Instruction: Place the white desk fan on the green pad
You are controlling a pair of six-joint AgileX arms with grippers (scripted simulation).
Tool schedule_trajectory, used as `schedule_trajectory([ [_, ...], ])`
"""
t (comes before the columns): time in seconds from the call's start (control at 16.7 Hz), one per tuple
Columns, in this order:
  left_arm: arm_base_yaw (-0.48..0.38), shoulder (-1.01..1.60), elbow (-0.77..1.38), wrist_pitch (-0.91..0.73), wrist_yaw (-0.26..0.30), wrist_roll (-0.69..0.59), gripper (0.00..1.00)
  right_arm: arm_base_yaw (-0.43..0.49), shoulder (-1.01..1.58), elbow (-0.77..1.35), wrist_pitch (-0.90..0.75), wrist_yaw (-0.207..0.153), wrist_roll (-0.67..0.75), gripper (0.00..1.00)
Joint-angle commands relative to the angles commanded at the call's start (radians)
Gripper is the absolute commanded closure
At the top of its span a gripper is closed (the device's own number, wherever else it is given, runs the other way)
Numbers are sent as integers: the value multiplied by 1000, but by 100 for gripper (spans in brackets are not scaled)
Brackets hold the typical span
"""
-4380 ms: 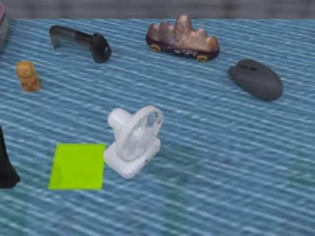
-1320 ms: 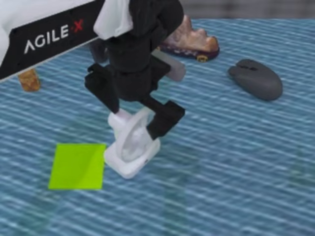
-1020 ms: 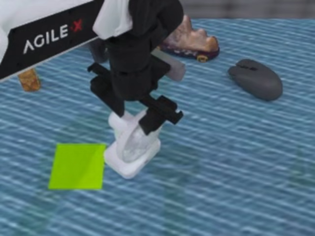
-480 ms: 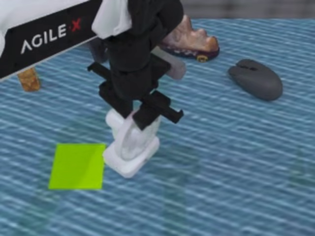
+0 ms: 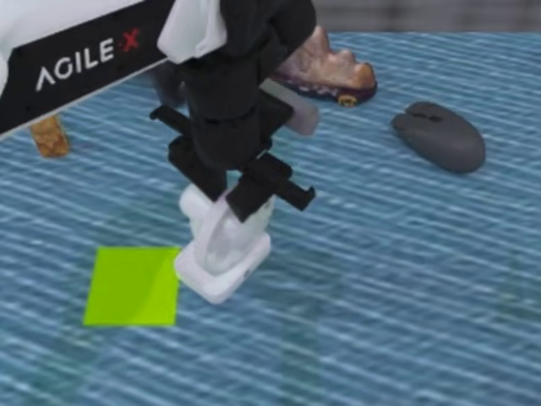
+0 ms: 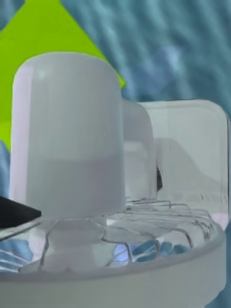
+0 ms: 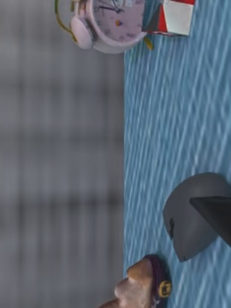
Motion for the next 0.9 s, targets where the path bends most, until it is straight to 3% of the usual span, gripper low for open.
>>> schedule_trajectory([
  [0.42,16,15,204,-186,0,-2,100,0,0,0,0,0,0,0],
  [0.72,12,12,204,-187,0,2,100,0,0,0,0,0,0,0],
  [0.9,26,-6,173,-184,0,66,100,0,0,0,0,0,0,0],
])
